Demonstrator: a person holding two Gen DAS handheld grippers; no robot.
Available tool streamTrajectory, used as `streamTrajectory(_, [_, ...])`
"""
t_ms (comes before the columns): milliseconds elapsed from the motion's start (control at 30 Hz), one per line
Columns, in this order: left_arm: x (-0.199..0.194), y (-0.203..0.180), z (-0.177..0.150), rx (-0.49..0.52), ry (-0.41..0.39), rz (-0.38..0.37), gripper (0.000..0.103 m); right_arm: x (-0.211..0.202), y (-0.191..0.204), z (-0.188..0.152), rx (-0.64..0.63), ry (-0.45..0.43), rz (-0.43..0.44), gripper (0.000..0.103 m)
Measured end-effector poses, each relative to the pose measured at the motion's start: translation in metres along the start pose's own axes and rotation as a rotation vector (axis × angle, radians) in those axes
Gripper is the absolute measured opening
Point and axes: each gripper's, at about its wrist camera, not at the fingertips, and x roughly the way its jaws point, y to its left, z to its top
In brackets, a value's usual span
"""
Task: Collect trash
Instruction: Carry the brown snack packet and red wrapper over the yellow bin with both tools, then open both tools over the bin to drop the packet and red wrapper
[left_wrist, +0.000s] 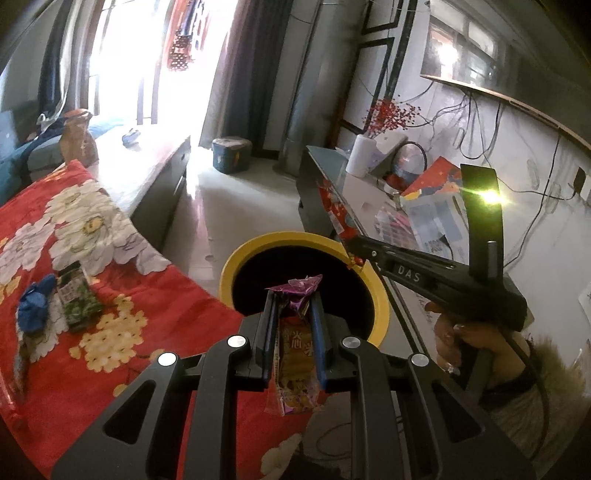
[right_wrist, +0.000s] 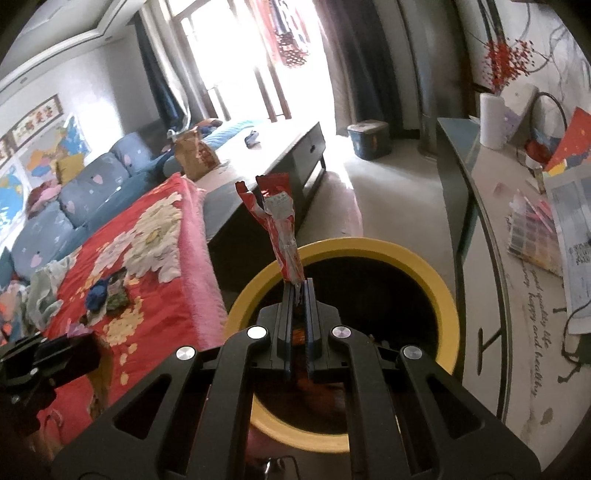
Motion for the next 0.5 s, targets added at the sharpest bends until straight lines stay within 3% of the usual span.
streamTrajectory(500, [0.035,-0.012,0.002,0.03,0.021,-0.038,0.017,0.007,-0.035,-0.005,0.08,0.024,-0.055,0.003])
